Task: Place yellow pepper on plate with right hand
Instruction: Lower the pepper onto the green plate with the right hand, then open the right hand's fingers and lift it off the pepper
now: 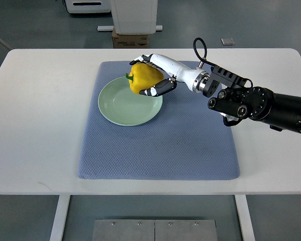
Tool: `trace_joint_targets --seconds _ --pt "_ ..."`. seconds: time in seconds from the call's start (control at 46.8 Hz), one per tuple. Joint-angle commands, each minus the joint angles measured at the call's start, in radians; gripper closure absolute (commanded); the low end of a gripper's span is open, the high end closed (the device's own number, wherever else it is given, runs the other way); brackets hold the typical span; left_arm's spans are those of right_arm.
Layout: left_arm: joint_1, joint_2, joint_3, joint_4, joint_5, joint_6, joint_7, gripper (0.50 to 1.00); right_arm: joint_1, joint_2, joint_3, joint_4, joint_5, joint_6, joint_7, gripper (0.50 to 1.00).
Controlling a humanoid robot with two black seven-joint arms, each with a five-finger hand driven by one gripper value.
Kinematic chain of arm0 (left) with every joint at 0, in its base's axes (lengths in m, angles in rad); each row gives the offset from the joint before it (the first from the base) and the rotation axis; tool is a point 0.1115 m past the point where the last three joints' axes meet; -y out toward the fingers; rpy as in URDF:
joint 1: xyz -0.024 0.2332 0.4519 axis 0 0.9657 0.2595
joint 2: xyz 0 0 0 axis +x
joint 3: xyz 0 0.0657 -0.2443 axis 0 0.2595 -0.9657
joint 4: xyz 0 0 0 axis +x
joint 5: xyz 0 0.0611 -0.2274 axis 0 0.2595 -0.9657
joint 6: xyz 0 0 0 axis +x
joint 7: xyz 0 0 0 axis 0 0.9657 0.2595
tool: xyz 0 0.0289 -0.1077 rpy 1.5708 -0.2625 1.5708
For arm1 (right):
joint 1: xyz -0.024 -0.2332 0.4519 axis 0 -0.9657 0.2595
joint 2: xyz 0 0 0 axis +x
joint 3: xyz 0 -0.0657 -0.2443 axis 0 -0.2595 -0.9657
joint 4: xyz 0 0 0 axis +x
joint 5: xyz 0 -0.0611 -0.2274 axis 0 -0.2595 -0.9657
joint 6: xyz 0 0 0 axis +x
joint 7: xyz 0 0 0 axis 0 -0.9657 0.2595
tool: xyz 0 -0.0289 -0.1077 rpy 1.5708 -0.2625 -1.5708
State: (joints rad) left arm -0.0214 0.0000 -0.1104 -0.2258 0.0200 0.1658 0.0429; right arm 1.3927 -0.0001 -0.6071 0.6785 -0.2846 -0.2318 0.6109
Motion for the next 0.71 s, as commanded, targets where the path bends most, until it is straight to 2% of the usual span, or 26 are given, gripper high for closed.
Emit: trace_joint_targets --seconds 0.0,0.043,0.171,0.321,0.427,0.534,0.684 --pt "0.001 0.0 0.0 0.0 0.0 0.0 0.0 0.5 0.0 0.0 0.001 0.01 0.001 0.0 0.0 0.894" --pt "0.0 0.0 0.0 0.0 0.0 0.0 0.0 0.5 0.0 0.0 0.001 0.012 0.001 0.0 0.0 0.865" --pt "0.0 0.0 0.0 0.0 0.0 0.0 0.0 0.5 -0.017 0.0 0.001 0.013 0.001 0.0 0.0 0.85" --pt "0.0 0.0 0.0 0.0 0.0 0.001 0.0 0.5 -0.029 0.0 0.001 0.013 0.001 0.0 0.0 0.806" --pt "0.0 0.0 0.0 -0.001 0.0 0.0 0.0 0.5 -0.041 0.0 0.001 0.013 0.001 0.0 0.0 0.716" --pt "0.0 0.0 0.0 0.0 0.0 0.0 0.0 0.5 -0.049 0.0 0.001 0.013 0.001 0.0 0.0 0.524" --pt "0.0 0.0 0.0 -0.001 0.0 0.0 0.0 0.5 -0.055 0.0 0.001 0.013 0.001 0.0 0.0 0.505"
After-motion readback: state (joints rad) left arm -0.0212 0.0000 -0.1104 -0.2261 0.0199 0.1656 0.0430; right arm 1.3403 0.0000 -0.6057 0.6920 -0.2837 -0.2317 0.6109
